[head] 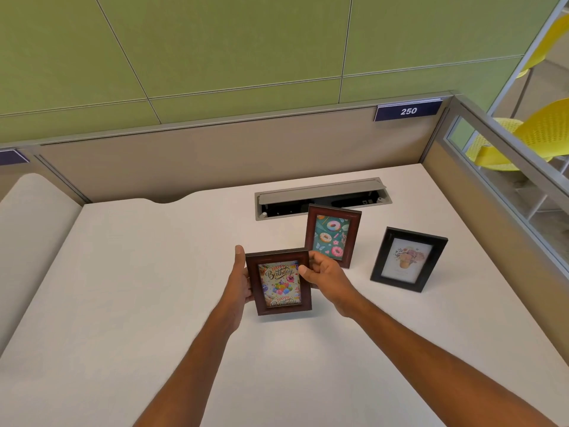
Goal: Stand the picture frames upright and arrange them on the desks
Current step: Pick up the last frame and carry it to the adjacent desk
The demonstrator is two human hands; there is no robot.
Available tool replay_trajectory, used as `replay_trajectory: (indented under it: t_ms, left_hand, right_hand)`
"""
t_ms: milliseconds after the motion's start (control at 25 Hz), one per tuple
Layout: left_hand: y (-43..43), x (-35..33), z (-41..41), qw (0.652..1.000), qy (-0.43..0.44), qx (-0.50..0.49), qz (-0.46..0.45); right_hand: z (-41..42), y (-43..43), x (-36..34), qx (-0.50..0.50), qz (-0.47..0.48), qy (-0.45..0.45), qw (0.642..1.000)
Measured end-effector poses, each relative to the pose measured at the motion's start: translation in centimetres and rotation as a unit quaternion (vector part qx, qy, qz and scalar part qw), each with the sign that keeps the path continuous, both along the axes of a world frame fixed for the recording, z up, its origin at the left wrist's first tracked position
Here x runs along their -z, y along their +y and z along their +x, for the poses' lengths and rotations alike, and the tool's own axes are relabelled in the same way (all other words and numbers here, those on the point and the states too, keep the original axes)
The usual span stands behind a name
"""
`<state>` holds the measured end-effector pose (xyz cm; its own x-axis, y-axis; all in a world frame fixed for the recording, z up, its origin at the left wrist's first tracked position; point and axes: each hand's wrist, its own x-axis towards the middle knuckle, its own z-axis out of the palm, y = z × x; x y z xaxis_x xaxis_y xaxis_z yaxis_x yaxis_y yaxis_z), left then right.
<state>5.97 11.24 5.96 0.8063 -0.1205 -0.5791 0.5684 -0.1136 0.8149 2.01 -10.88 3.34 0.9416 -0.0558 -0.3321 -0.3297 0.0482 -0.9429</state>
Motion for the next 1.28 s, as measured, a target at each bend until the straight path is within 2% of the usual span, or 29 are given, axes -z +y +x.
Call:
replay_trajectory:
  t_ms: [200, 640, 1080, 1280]
  left_hand:
    - [-0.4, 0.1, 1.2, 0.999, -0.035, -0.012, 0.009]
    - [0.2, 2.4, 1.6, 0.998, 0.003, -0.057, -0.029]
    - [1.5, 3.4, 0.1, 0.999, 0.003, -0.041, -0.028]
    - [2.5, 4.8, -1.7, 0.999, 0.024, -0.015, -0.030]
  right_hand:
    - [1.3, 1.1, 0.2, 0.002, -0.017, 0.005, 1.000]
    - [2.9, 2.2, 0.5, -0.010, -0.018, 0.024, 0.999]
    - [1.4, 2.0, 0.7, 0.005, -0.042, 0.025, 0.999]
    - [-0.4, 2.4, 1.3, 0.012, -0.023, 0.078, 0.997]
